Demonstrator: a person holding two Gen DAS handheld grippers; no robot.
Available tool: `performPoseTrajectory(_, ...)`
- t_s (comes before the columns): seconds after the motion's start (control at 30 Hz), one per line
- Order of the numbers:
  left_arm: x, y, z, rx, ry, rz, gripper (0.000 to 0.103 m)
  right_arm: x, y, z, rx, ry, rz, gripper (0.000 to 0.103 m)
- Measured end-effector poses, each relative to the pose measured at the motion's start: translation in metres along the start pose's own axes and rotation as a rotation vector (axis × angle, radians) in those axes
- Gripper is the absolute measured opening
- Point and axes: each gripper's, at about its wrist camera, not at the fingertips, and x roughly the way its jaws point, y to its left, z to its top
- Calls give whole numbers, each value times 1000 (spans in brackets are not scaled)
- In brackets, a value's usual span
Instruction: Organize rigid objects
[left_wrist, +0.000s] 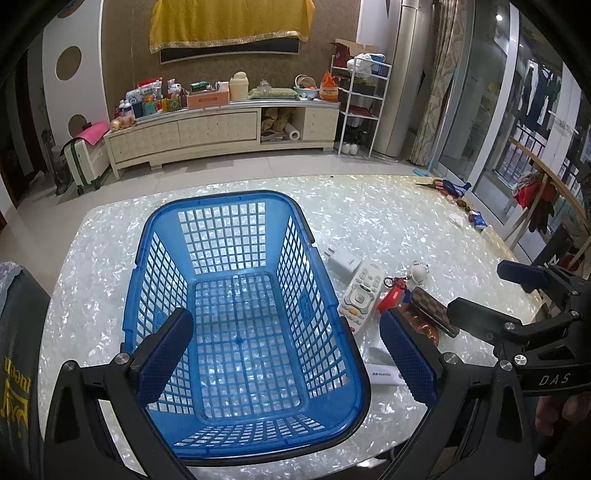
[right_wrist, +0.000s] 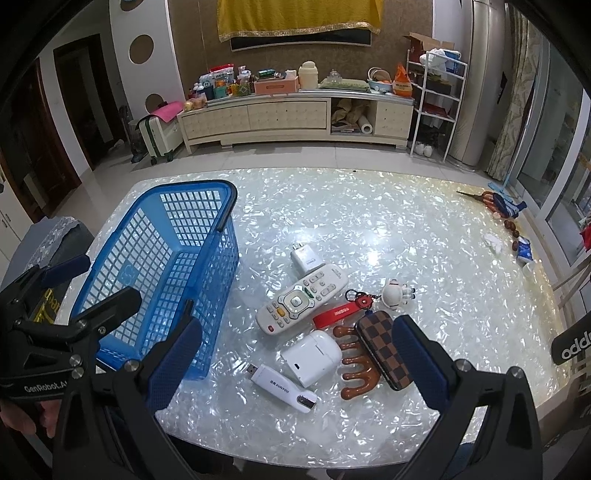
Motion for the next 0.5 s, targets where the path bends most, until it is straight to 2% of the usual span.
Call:
performPoseTrajectory(0.23,-2,-2,-1,17,11,-10,101,2,-1,-3,2,10,7,103)
performPoseTrajectory(0.3,0,-2,-2,30,35,23,101,3,-2,-4,0,15,6,103)
performPoseTrajectory(0.5,6,16,-4,54,105,57,101,7,-14,-10,11,38,0,103)
